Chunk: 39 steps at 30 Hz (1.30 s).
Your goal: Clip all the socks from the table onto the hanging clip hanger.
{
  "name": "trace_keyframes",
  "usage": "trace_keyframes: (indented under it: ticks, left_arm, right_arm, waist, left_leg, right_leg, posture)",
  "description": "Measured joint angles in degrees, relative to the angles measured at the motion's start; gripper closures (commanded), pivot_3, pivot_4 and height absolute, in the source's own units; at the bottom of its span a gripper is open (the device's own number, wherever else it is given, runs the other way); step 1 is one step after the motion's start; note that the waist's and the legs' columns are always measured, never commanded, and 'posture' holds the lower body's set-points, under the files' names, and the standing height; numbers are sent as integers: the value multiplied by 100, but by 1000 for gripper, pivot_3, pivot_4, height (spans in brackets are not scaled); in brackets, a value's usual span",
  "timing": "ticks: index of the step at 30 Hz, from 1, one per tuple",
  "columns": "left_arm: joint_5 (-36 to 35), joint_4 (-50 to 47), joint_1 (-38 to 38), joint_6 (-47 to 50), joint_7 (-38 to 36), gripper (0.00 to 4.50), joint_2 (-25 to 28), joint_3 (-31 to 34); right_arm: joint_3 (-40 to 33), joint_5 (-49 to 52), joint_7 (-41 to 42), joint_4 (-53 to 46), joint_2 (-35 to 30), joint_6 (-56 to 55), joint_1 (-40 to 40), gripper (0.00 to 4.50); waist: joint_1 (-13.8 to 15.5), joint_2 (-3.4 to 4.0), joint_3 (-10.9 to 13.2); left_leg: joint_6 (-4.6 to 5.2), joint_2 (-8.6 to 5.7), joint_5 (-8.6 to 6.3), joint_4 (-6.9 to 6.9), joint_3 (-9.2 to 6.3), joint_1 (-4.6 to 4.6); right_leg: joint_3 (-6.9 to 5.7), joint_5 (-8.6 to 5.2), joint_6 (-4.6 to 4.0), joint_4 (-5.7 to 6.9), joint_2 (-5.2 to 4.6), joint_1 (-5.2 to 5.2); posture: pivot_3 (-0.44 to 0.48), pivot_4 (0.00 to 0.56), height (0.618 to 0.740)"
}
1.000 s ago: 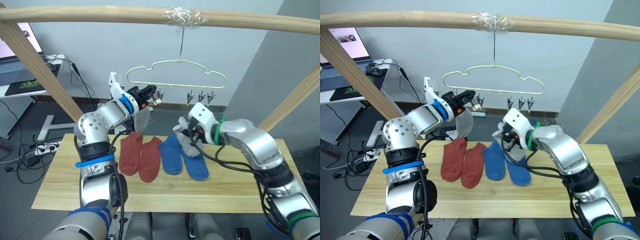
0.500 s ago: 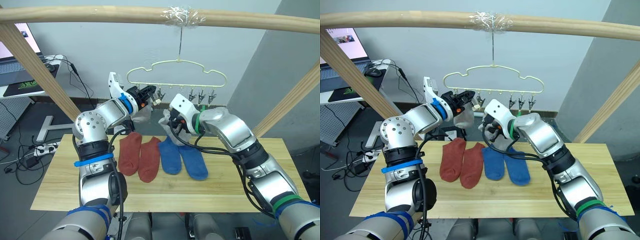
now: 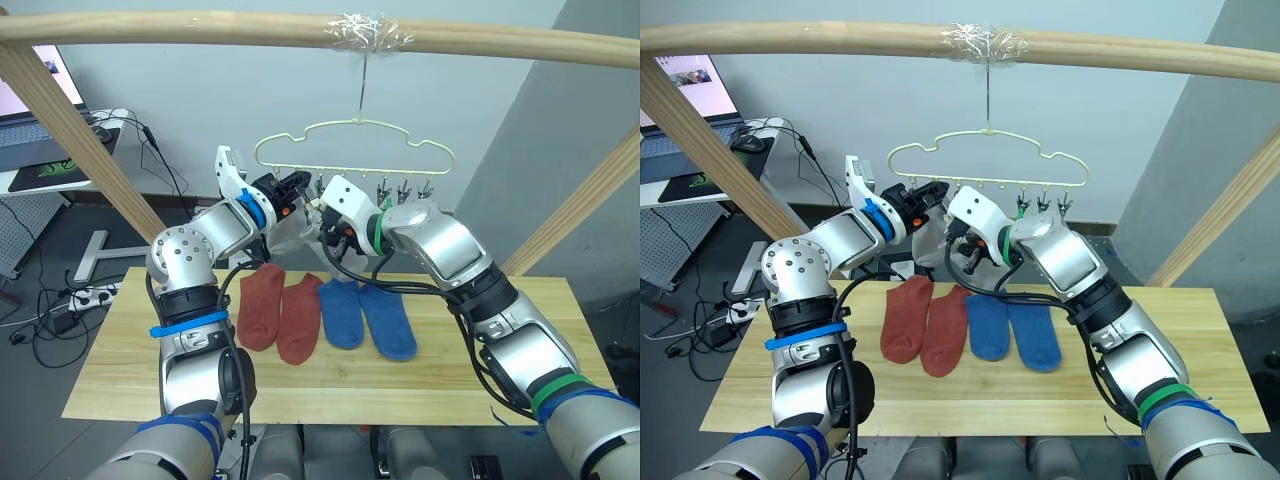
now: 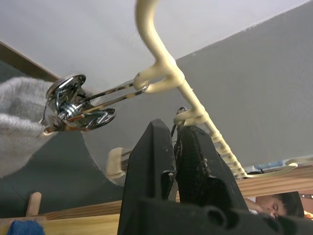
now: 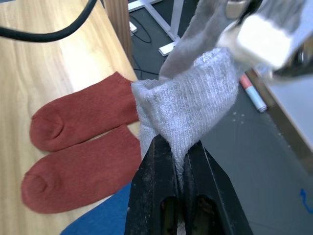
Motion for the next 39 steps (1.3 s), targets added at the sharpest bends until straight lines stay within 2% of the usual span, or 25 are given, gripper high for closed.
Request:
trace_keyframes:
  ticks: [20, 37, 39]
  left_arm:
    - [2, -125, 78, -34, -33, 4389, -28, -113]
    - [6, -134, 138, -176, -147, 4389, -10, -215]
    - [6, -133, 149, -197, -168, 3638, -10, -215]
  right_arm:
    - [-161, -236, 131, 869, 101, -514, -479, 4476]
    - [-364, -270, 113, 1117, 238, -569, -623, 4476]
    - [-368, -270, 115, 1117, 239, -565, -623, 4500]
  waist:
    - [78, 0, 0]
    - [80, 0, 0]
    - [80, 0, 0]
  left_leg:
    - [-5, 0, 3, -1, 1, 0]
    - [-3, 0, 2, -2, 1, 0]
    - [-3, 0, 2, -2, 1, 0]
  right_leg:
    - [0, 0, 0, -1, 0, -1]
    - [0, 0, 0, -1, 0, -2]
    - [0, 0, 0, -1, 0, -2]
  posture:
    - [84, 142, 740]
    - [80, 144, 740]
    - [80, 144, 740]
